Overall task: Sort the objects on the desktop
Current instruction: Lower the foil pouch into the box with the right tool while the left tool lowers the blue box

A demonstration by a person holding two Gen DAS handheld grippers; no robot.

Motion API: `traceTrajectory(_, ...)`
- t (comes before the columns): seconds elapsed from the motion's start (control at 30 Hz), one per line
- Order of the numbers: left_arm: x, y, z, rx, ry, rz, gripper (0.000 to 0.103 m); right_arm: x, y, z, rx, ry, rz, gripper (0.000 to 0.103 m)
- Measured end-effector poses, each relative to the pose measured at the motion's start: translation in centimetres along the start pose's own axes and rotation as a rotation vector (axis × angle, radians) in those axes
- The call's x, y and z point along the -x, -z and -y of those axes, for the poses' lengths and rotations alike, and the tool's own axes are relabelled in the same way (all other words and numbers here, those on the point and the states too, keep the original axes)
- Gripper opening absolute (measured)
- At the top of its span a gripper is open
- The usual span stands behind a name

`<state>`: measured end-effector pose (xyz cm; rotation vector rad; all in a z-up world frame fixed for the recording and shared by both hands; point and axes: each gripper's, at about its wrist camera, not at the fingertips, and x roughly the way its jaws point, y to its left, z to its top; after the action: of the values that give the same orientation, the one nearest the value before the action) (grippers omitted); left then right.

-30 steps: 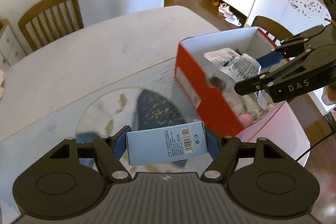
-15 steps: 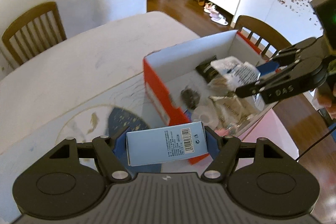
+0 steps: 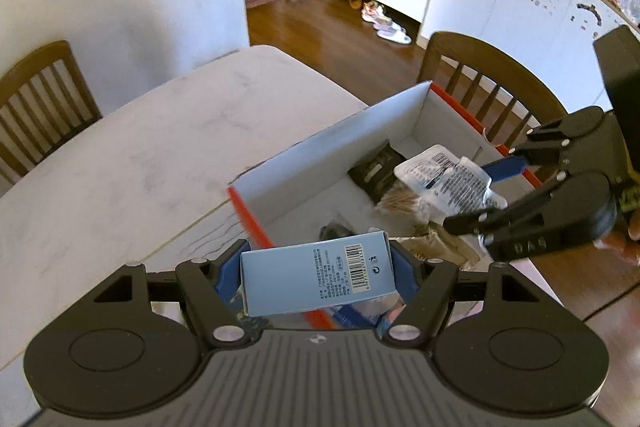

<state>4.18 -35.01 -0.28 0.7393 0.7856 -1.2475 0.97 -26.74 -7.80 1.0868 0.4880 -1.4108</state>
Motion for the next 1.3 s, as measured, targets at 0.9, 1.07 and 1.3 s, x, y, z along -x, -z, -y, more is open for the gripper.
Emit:
traceTrajectory(0.9, -9.5, 1.6, 4.9, -0.123, -0.037, -0.127, 0.073, -5.6, 1.9, 3.7, -0.011, 0.018, -0.092, 0.058)
traceTrajectory(1.07, -10.1, 1.9, 4.9, -0.129, -0.036, -0.149, 0.073, -6.1, 2.2, 3.7, -0.017, 0.006, -0.099, 0.058)
traceTrajectory(1.3, -10.9, 2.4, 5.3, -0.161, -0.046, -0.169, 0.073, -6.3, 2.4, 3.4, -0.018, 0.004, -0.105, 0.058)
